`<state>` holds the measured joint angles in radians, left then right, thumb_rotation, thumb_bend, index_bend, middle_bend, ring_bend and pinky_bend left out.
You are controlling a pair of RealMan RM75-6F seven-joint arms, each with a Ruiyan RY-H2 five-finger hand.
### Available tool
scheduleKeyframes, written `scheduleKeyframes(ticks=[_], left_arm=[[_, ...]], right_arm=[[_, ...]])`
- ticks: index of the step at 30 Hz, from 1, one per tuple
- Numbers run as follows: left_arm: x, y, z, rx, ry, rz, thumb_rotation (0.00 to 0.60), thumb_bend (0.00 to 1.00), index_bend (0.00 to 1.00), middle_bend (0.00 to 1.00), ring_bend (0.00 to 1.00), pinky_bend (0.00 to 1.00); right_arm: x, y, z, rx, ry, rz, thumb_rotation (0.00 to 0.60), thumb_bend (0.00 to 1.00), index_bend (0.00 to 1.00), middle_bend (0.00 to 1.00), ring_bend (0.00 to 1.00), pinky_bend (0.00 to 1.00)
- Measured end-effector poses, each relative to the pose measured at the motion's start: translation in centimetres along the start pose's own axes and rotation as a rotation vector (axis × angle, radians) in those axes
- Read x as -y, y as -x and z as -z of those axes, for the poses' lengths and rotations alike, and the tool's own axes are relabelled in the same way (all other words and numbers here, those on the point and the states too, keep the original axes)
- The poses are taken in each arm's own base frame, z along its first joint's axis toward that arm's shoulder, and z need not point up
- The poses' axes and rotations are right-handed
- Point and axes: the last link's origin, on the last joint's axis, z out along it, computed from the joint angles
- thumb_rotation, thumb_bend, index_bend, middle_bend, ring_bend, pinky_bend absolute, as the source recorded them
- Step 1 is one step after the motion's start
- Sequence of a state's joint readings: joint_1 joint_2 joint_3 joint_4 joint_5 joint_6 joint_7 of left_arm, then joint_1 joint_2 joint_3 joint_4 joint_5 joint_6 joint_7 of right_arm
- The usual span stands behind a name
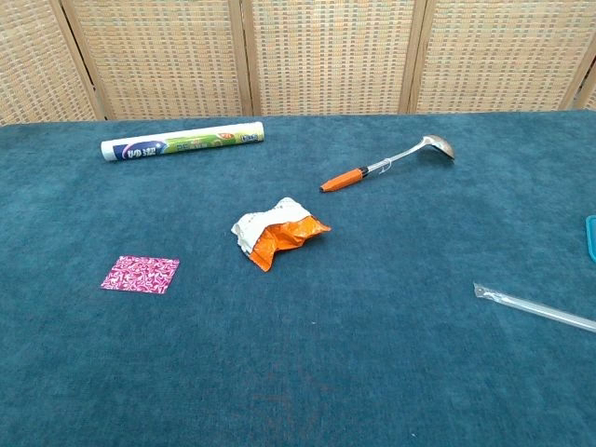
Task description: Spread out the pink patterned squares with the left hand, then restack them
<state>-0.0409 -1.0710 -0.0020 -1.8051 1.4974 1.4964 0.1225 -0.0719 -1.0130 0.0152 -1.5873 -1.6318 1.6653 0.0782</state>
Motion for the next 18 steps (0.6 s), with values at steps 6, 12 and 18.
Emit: scheduleKeyframes(ticks=[6,12,18], left_arm=[[-0.18,0.02,-0.05,-0.003,0.011,0.0,0.51,0.0,0.12,0.0,0.0,0.0],[-0.25,-0.01,-0.17,-0.003,0.014,-0.001,0.509,0.0,0.12,0.0,0.0,0.0],[-0.54,0.16,-0.82,0.012,0.029,-0.013,0.508,0.0,0.12,0.0,0.0,0.0]], right_arm=[[-0.05,-0.04,-0.04,-0.005,-0.002,-0.002,0.6,0.0,0.3,0.26,0.0,0.0],[-0.2,-0.08,0.08,-0.01,0.001,-0.006,0.6,0.0,0.3,0.26,0.0,0.0],[-0.51,-0.01,0.27,-0.013,0.014,-0.01,0.6,0.0,0.3,0.26,0.0,0.0]])
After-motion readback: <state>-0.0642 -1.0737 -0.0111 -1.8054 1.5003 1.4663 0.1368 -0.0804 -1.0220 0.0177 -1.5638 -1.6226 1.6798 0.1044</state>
